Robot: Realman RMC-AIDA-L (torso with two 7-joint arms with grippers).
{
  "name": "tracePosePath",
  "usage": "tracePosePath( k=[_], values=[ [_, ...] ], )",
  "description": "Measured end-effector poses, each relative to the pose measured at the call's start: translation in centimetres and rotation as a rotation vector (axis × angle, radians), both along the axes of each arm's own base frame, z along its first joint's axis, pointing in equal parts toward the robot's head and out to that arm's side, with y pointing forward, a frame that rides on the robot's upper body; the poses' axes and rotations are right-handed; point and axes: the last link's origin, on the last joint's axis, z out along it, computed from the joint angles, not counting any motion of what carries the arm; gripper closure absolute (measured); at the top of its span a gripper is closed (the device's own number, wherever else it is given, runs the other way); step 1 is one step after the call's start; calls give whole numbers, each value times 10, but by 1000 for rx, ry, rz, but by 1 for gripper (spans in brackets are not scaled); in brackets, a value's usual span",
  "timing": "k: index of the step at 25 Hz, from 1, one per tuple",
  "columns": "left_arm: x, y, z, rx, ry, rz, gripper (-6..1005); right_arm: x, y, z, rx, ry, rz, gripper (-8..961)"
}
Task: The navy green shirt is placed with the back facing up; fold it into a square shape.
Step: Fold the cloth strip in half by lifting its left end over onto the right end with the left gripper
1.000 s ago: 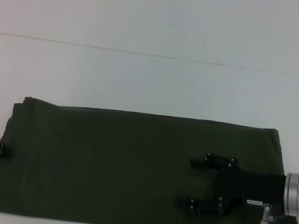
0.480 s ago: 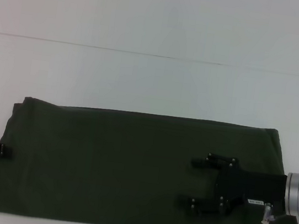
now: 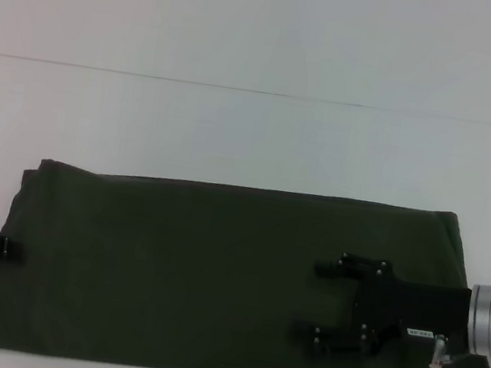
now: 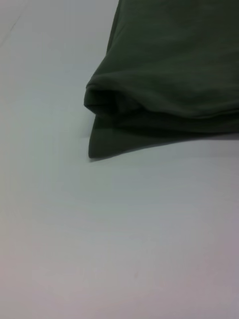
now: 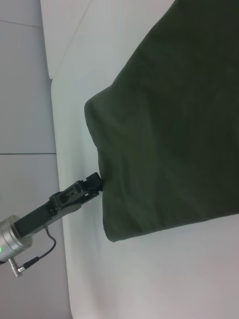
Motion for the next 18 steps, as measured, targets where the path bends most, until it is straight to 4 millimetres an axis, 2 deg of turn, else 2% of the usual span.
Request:
tracePosePath(
  k=[18],
  values=[
    [26, 9, -34, -55, -73, -38, 88, 0, -1, -1, -6, -2, 2, 34]
  ],
)
